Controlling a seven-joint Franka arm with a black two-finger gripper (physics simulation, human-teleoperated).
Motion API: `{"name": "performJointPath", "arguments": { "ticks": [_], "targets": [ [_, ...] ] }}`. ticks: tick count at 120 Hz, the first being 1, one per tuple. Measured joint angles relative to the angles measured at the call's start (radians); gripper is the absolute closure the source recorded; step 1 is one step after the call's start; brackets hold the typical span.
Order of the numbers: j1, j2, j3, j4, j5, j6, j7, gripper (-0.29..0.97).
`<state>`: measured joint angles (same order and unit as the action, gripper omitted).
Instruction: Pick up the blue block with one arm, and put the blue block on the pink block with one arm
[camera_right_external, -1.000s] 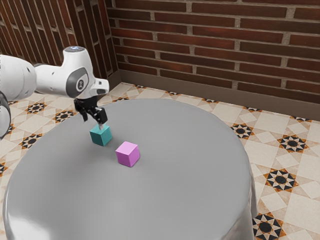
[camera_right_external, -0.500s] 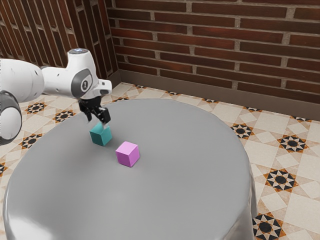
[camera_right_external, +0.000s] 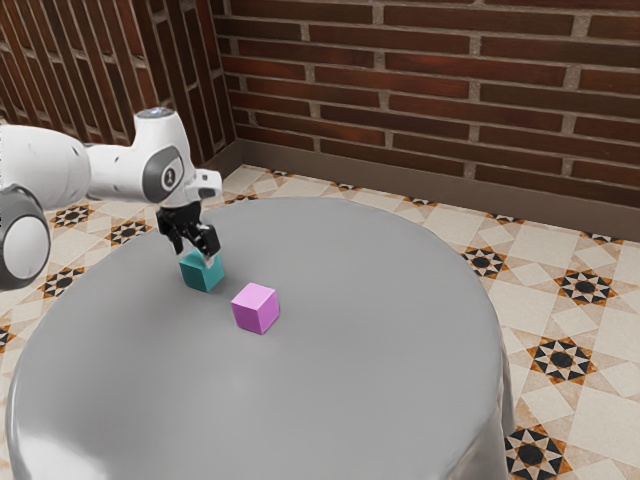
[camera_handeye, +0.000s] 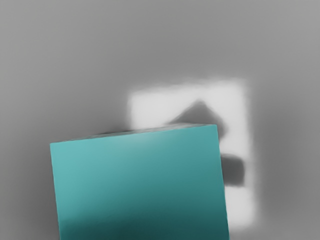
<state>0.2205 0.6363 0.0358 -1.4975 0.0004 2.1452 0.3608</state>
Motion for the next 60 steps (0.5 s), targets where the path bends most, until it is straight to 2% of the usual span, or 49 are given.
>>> {"name": "performJointPath", "arguments": {
  "ticks": [60],
  "targets": [
    [0.007,0.075,0.0,0.076,-0.005,-0.003,0.003,0.0]
  ]
}}
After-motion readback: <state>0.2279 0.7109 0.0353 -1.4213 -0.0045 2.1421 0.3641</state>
